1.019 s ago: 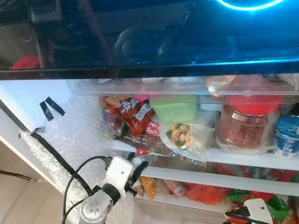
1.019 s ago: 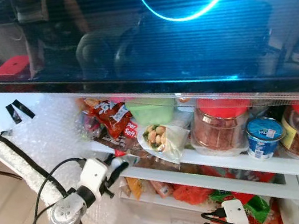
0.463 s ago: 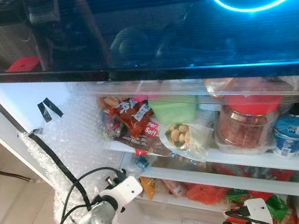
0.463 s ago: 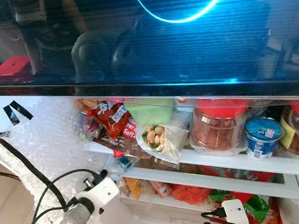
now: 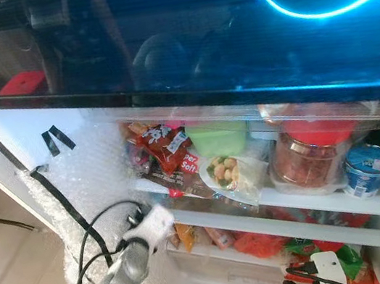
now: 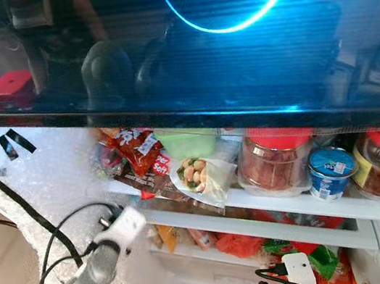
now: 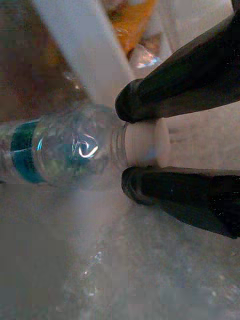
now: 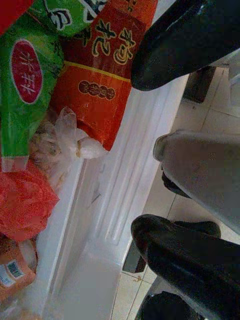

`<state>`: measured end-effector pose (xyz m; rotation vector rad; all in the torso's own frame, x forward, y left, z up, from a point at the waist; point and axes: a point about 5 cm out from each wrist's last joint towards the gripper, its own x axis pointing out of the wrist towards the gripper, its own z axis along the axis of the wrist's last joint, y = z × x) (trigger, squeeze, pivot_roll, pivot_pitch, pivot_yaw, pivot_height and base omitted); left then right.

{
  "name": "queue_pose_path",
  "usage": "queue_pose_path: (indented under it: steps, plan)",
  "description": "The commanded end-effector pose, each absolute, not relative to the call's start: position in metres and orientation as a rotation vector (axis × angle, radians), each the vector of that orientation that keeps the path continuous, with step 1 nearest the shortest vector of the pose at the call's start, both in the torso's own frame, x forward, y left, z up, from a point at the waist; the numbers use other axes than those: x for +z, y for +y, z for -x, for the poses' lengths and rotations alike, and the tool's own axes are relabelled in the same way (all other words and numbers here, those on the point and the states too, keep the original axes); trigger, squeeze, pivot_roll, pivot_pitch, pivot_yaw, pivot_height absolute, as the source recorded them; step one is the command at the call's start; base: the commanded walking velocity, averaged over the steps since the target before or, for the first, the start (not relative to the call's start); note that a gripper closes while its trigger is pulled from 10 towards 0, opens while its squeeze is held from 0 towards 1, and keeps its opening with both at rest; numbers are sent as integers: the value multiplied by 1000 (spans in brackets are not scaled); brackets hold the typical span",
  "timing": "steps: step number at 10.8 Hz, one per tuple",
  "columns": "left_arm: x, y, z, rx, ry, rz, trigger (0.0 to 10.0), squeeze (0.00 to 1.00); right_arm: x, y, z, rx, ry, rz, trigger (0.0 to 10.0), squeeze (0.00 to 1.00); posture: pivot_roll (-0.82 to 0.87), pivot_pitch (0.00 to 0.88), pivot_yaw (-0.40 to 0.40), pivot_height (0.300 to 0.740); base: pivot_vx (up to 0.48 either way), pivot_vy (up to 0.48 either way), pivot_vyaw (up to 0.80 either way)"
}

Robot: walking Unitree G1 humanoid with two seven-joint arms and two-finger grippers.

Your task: Restocking fridge

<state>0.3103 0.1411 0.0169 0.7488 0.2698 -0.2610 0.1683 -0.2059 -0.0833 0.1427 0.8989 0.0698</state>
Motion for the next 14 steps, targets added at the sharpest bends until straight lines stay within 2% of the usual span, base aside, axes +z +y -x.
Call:
queue_pose_path:
  steps: [1, 3, 4, 9, 11, 13, 14]
  plan:
    - [26, 154, -319, -177, 274, -736, 10000, 0, -83, -207, -168, 65, 895, -140, 10000, 0, -24, 13, 53, 677, 0, 0, 0]
    - [26, 156, -321, -118, 309, -670, 10000, 0, -84, -207, -167, 66, 897, -142, 10000, 0, -28, 7, 55, 677, 0, 0, 0]
    - [27, 158, -321, -89, 310, -599, 10000, 1000, -84, -207, -167, 65, 898, -143, 10000, 0, -26, 2, 55, 677, 0, 0, 0]
    - [36, 148, -321, -189, 211, -328, 10000, 1000, -83, -206, -170, 68, 892, -143, 10000, 0, -21, 0, 58, 677, 0, 0, 0]
    - [37, 144, -313, -285, 138, -269, 10000, 1000, -83, -205, -170, 65, 891, -146, 10000, 0, -17, 0, 62, 677, 0, 0, 0]
    - [36, 146, -305, -302, 106, -220, 10000, 1000, -82, -205, -171, 67, 891, -147, 10000, 0, -9, 0, 61, 677, 0, 0, 0]
    - [35, 149, -299, -300, 92, -140, 10000, 1000, -82, -204, -172, 71, 892, -147, 10000, 0, -5, 0, 60, 677, 0, 0, 0]
